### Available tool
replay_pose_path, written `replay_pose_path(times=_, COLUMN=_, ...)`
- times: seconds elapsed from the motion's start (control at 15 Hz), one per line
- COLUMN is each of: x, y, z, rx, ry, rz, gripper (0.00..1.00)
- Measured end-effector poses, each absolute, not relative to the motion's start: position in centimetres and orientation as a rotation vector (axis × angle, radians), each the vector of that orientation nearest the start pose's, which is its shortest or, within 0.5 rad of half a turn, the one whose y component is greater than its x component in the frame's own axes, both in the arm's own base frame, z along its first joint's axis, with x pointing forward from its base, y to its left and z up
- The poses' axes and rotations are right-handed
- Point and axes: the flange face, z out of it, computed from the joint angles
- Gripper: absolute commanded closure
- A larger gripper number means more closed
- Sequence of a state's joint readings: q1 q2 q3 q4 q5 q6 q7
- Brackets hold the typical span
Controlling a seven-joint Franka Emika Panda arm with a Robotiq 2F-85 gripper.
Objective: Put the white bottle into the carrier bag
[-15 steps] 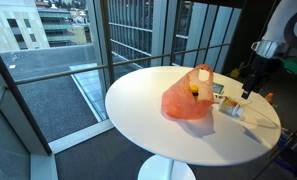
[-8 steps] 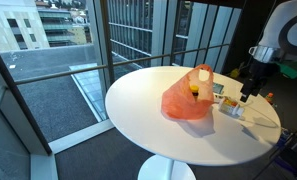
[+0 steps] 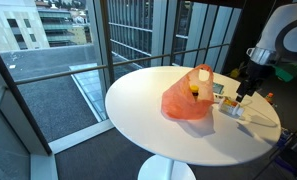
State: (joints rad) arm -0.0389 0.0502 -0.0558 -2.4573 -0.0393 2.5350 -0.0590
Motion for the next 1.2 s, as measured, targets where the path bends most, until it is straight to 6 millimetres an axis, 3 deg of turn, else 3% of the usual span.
replay_pose_path(times=1.13, x=50.5, y=-3.6, z=23.2, rx=-3.174, ry=-0.040, rz=-0.010, gripper=0.00)
replay_pose_path(times=1.2, x=50.6, y=-3.5, z=23.0, rx=-3.175, ry=-0.044, rz=-0.005, gripper=0.08)
